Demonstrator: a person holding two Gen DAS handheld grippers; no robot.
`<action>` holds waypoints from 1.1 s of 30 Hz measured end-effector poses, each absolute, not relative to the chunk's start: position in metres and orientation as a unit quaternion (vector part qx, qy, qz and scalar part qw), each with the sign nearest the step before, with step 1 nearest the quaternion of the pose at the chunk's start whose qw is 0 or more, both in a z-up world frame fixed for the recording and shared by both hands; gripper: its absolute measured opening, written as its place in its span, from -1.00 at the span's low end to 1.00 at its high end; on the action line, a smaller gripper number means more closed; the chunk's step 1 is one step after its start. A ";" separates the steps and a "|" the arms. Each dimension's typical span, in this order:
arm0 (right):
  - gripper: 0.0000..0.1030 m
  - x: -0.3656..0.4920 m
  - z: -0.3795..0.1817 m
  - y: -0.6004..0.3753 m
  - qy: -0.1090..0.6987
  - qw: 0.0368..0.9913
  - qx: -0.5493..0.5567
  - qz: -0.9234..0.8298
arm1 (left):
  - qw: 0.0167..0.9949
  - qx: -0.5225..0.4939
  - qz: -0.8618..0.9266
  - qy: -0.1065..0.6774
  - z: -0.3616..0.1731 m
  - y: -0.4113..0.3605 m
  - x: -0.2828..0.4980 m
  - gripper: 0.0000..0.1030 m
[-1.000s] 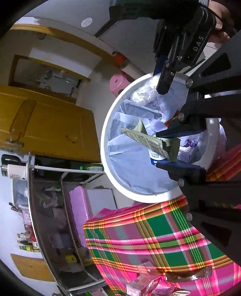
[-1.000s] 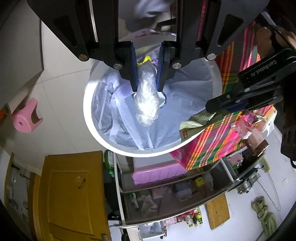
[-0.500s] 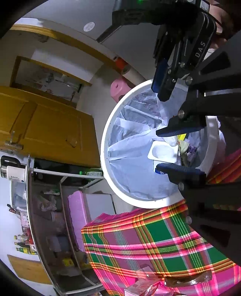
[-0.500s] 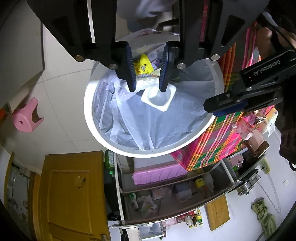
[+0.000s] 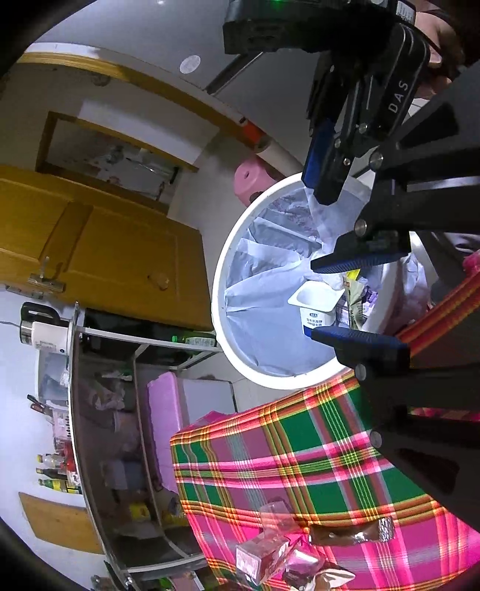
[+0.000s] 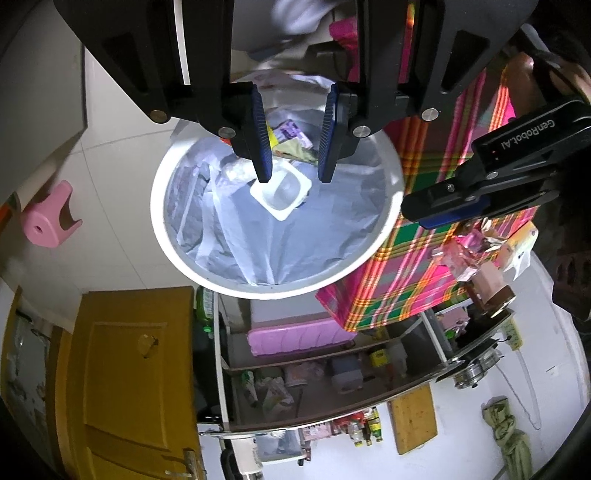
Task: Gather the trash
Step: 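Move both open tools back over the table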
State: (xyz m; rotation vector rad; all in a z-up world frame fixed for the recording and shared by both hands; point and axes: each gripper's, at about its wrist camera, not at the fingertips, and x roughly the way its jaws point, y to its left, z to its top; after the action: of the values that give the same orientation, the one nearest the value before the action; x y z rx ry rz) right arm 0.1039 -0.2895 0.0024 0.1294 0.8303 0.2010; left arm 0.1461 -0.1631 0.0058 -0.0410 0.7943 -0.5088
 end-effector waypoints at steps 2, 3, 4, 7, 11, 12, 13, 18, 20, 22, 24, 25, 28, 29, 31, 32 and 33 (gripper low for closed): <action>-0.48 0.100 0.005 -0.287 0.400 0.909 0.061 0.100 | 0.892 -0.020 -0.246 0.378 0.008 -0.161 0.141 -0.43; -0.48 0.098 0.006 -0.286 0.399 0.909 0.060 0.101 | 0.893 -0.020 -0.245 0.376 0.010 -0.160 0.138 -0.43; -0.48 0.097 0.007 -0.284 0.397 0.910 0.059 0.101 | 0.894 -0.020 -0.244 0.375 0.011 -0.158 0.136 -0.43; -0.48 0.093 0.012 -0.281 0.392 0.912 0.057 0.104 | 0.897 -0.021 -0.240 0.371 0.015 -0.154 0.130 -0.43; -0.48 0.086 0.017 -0.276 0.385 0.915 0.054 0.108 | 0.901 -0.022 -0.233 0.365 0.017 -0.147 0.121 -0.43; -0.48 0.084 0.018 -0.275 0.383 0.916 0.054 0.109 | 0.902 -0.023 -0.231 0.364 0.018 -0.145 0.118 -0.43; -0.48 0.083 0.019 -0.273 0.382 0.916 0.053 0.110 | 0.903 -0.023 -0.229 0.363 0.018 -0.143 0.117 -0.43; -0.48 0.076 0.023 -0.267 0.373 0.919 0.051 0.116 | 0.909 -0.022 -0.217 0.356 0.020 -0.130 0.105 -0.43; -0.48 0.073 0.024 -0.264 0.370 0.920 0.050 0.119 | 0.911 -0.024 -0.212 0.353 0.021 -0.125 0.102 -0.43; -0.47 0.070 0.025 -0.260 0.368 0.921 0.049 0.122 | 0.913 -0.025 -0.208 0.350 0.022 -0.120 0.098 -0.43; -0.47 0.068 0.025 -0.257 0.365 0.921 0.048 0.125 | 0.916 -0.026 -0.202 0.347 0.022 -0.114 0.093 -0.43; -0.47 0.067 0.025 -0.255 0.364 0.922 0.048 0.127 | 0.917 -0.026 -0.199 0.345 0.022 -0.111 0.091 -0.43; -0.47 0.064 0.025 -0.249 0.359 0.923 0.045 0.133 | 0.921 -0.029 -0.186 0.342 0.022 -0.101 0.085 -0.43; -0.47 0.063 0.026 -0.246 0.357 0.923 0.042 0.135 | 0.922 -0.029 -0.183 0.341 0.022 -0.098 0.084 -0.43; -0.47 0.061 0.027 -0.240 0.354 0.924 0.036 0.139 | 0.924 -0.029 -0.173 0.339 0.022 -0.091 0.080 -0.43; -0.47 0.061 0.028 -0.237 0.352 0.925 0.033 0.142 | 0.925 -0.030 -0.169 0.339 0.022 -0.087 0.079 -0.43; -0.47 0.060 0.028 -0.235 0.351 0.925 0.031 0.144 | 0.926 -0.031 -0.165 0.338 0.023 -0.084 0.078 -0.43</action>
State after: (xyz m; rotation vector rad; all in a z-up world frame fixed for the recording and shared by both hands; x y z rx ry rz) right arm 0.0602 -0.2347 0.0283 0.0641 0.7201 0.2952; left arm 0.0778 -0.0839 0.0225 -0.0635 0.6934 -0.3380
